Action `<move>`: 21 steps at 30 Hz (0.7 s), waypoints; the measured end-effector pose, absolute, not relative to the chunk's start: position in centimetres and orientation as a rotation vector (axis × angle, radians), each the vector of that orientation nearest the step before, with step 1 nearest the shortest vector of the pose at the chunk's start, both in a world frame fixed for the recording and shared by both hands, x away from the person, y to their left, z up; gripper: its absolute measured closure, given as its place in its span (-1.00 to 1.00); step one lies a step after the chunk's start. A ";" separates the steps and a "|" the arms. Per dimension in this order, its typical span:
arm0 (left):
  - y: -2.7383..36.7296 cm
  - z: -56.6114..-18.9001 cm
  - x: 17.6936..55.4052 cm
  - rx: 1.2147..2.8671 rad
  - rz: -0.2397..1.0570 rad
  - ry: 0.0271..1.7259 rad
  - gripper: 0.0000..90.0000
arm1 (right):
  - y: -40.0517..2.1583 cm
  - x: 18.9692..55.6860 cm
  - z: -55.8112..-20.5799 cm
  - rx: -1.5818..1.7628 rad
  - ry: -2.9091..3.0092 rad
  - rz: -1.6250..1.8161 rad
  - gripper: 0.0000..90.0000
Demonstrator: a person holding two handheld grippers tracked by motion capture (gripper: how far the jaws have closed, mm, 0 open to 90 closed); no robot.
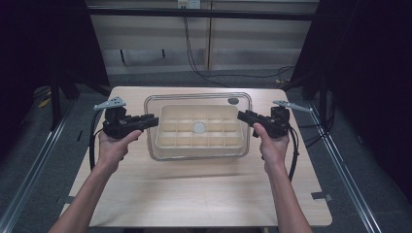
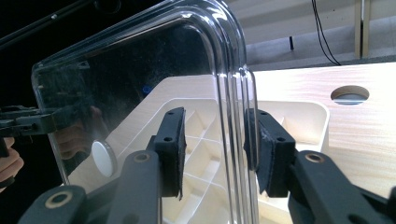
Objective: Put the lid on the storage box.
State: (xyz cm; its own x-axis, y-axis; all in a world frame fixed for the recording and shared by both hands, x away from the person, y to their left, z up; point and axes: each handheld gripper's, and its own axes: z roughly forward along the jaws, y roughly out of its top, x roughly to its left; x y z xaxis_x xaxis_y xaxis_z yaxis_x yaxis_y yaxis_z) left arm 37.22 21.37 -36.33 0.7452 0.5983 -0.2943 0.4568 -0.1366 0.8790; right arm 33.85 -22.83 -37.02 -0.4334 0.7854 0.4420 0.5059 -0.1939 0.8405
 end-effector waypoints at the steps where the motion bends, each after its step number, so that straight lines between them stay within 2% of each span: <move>1: 21.4 -36.3 37.3 1.768 0.144 0.834 0.50 | -22.8 34.0 -37.0 1.516 1.820 1.671 0.31; 21: 20.4 -36.4 40.7 1.778 0.116 0.896 0.49 | -23.2 37.0 -37.3 1.600 1.807 1.639 0.26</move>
